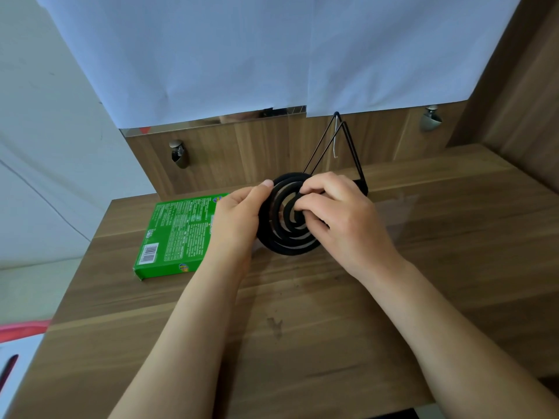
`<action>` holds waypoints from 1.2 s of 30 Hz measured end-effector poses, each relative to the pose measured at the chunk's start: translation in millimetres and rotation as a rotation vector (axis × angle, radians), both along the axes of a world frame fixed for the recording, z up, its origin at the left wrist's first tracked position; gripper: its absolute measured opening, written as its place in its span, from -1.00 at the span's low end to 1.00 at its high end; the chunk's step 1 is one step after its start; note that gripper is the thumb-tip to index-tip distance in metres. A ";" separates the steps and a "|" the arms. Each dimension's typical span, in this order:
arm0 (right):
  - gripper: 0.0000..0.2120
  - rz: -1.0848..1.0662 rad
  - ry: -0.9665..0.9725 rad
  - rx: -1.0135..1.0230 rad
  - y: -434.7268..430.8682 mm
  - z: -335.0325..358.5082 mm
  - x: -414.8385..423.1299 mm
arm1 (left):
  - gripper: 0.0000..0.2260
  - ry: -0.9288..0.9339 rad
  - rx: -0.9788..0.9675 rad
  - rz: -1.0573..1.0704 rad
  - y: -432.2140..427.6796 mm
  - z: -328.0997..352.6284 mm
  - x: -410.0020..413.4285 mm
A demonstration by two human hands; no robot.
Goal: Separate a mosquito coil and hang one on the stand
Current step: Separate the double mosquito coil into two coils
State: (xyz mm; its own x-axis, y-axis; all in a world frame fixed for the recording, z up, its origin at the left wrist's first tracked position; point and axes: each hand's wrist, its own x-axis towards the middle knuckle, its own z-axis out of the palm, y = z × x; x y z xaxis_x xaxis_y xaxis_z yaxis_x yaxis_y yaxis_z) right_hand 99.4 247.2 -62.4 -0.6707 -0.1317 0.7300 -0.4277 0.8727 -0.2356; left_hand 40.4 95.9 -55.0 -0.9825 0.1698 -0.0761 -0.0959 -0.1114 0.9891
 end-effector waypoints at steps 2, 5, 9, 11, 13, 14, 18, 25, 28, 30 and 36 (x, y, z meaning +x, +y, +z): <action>-0.85 0.003 0.001 -0.002 0.0 -0.7 -0.3 | -0.69 0.007 0.013 -0.023 0.0 -0.1 0.3; -0.87 0.014 0.007 -0.053 0.7 -2.0 -1.3 | -0.66 0.032 0.025 -0.045 -0.6 1.4 0.9; -0.89 0.019 0.003 -0.210 5.4 -2.6 -2.4 | -0.58 0.064 0.047 -0.025 -1.3 2.9 1.2; -0.88 0.010 -0.017 -0.252 7.7 -3.6 -3.3 | -0.65 0.071 0.056 -0.035 -0.9 2.1 0.7; -0.88 -0.009 -0.053 -0.308 9.1 -4.7 -3.8 | -0.74 0.091 0.039 -0.071 0.0 0.4 0.1; -0.87 -0.022 -0.068 -0.340 9.5 -5.2 -3.9 | -0.79 0.098 0.032 -0.095 0.4 -0.1 0.4; -0.82 -0.077 -0.094 -0.443 11.0 -5.7 -3.4 | -0.83 0.105 0.032 -0.141 1.7 -0.5 1.8; -0.83 -0.153 -0.173 -0.610 10.5 -5.7 -5.5 | -0.78 0.129 0.034 -0.075 2.4 -4.0 1.0; -0.83 -0.201 -0.162 -0.622 11.6 -4.7 -5.8 | -0.83 0.109 0.029 -0.136 4.8 -5.2 2.7; -0.84 -0.202 -0.175 -0.633 11.5 -4.4 -5.9 | -0.87 0.105 0.018 -0.151 7.1 -5.8 3.8; -0.85 -0.180 -0.244 -0.741 13.8 -3.1 -6.9 | -0.88 0.042 -0.009 -0.049 6.6 -6.5 1.3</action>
State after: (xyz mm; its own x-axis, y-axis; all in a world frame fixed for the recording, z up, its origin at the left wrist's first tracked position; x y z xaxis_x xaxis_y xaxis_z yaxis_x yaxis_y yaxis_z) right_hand 92.6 261.0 -65.6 -0.7875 0.4554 0.4152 -0.1569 0.5033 -0.8497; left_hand 41.8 102.5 -61.5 -0.9755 0.2171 -0.0367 -0.0593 -0.0985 0.9934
